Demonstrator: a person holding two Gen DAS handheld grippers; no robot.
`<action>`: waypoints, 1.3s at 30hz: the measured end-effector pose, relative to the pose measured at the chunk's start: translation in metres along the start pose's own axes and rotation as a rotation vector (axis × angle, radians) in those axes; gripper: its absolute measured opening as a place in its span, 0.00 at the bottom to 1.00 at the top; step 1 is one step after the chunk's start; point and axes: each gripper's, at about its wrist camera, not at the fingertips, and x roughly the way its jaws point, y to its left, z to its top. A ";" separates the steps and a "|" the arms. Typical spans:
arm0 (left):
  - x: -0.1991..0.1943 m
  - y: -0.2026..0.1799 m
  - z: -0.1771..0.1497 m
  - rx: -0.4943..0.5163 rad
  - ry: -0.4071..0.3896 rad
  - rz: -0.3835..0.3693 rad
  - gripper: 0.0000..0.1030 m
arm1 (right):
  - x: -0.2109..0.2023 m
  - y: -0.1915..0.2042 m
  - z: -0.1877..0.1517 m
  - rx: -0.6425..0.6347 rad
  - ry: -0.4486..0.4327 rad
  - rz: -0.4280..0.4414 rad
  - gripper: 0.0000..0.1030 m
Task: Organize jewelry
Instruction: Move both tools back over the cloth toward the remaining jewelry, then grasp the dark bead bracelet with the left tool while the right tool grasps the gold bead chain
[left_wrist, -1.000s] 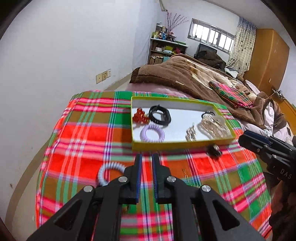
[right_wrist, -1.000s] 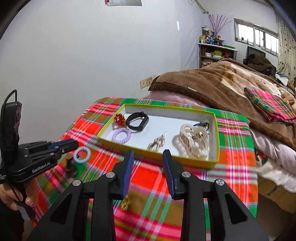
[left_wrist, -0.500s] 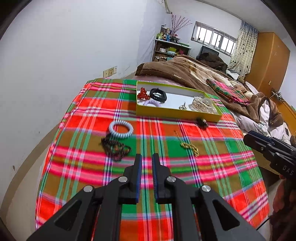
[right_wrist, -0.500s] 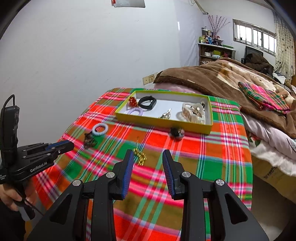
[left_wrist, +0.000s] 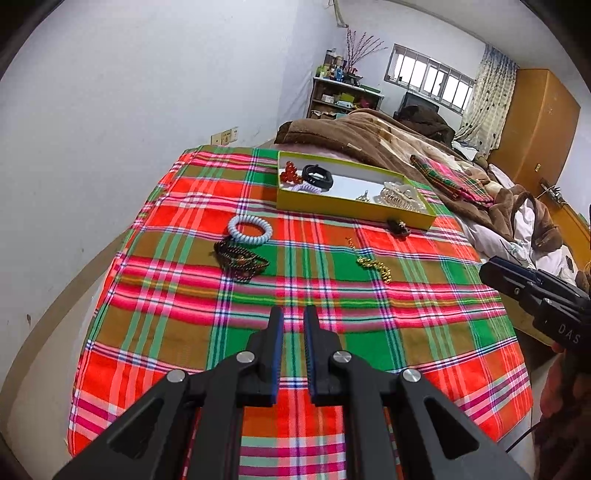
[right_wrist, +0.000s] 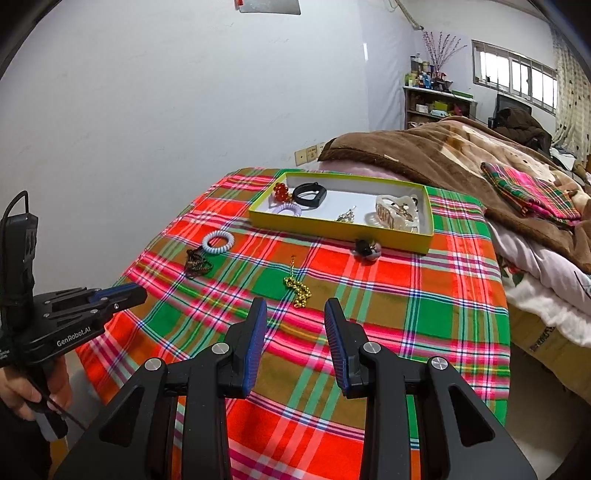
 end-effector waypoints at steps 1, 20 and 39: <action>0.000 0.002 -0.001 -0.003 0.002 0.003 0.11 | 0.002 0.001 0.000 -0.002 0.005 0.000 0.32; 0.047 0.049 0.018 -0.123 0.046 -0.002 0.40 | 0.067 0.000 0.007 -0.023 0.093 0.037 0.39; 0.108 0.052 0.038 -0.176 0.084 0.038 0.45 | 0.137 0.003 0.008 -0.118 0.184 0.036 0.39</action>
